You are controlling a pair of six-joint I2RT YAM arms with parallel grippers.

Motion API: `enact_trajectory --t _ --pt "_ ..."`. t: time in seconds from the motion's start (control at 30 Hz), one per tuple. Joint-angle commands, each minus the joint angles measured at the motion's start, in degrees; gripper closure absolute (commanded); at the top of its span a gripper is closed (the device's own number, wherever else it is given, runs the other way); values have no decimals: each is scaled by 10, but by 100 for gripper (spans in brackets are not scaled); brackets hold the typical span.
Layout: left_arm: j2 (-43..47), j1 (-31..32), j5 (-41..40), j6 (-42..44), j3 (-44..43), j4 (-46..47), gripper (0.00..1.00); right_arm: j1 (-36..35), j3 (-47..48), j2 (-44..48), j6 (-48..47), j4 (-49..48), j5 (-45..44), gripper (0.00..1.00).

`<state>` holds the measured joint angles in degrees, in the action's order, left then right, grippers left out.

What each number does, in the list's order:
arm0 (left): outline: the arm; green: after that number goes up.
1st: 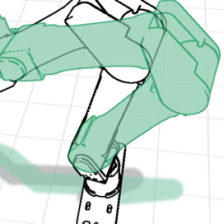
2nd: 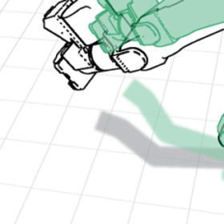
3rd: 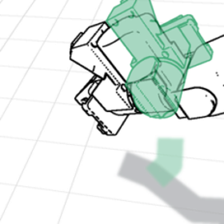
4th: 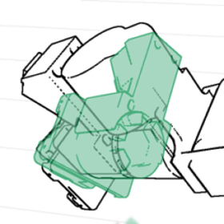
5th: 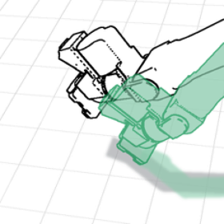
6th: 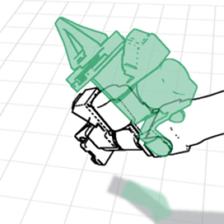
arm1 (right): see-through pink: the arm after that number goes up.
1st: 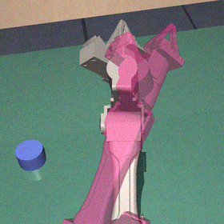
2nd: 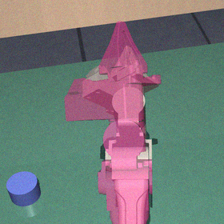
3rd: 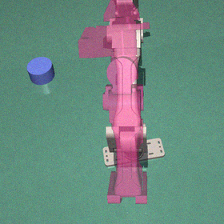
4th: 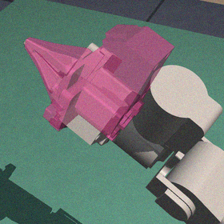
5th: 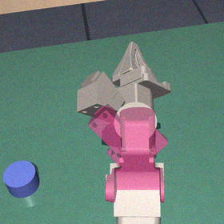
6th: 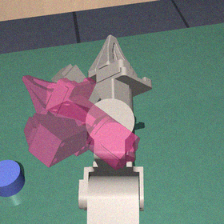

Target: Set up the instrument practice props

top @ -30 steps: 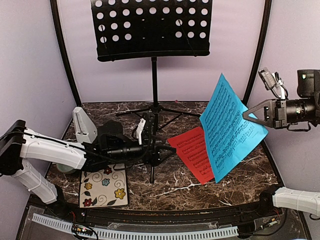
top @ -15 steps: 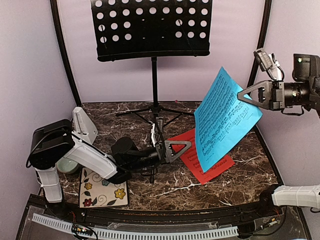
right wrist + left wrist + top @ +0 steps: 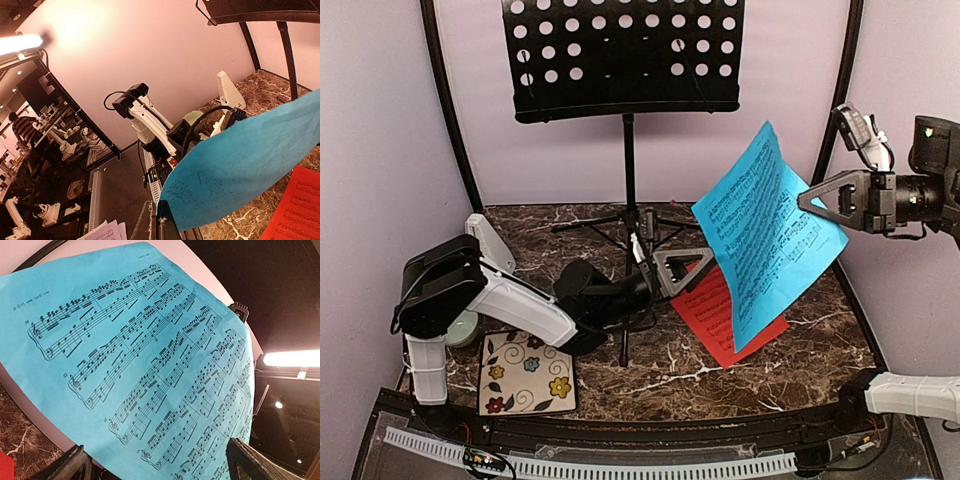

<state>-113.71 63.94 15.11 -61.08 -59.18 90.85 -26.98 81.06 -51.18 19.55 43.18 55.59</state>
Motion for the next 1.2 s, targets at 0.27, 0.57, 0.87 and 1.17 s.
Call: enact_trajectory --t 0.27,0.57,0.87,1.17 --pt "-53 11 3 -60 -40 -19 9 -9 5 4 10 -31 6 100" --pt "-56 9 19 -54 -59 59 22 -11 -17 16 -14 4 -6 100" --pt "1 -31 32 -21 -15 83 51 -11 -56 48 -34 42 -40 100" --pt "24 -39 40 19 -17 67 76 -11 -58 40 -43 36 -38 100"
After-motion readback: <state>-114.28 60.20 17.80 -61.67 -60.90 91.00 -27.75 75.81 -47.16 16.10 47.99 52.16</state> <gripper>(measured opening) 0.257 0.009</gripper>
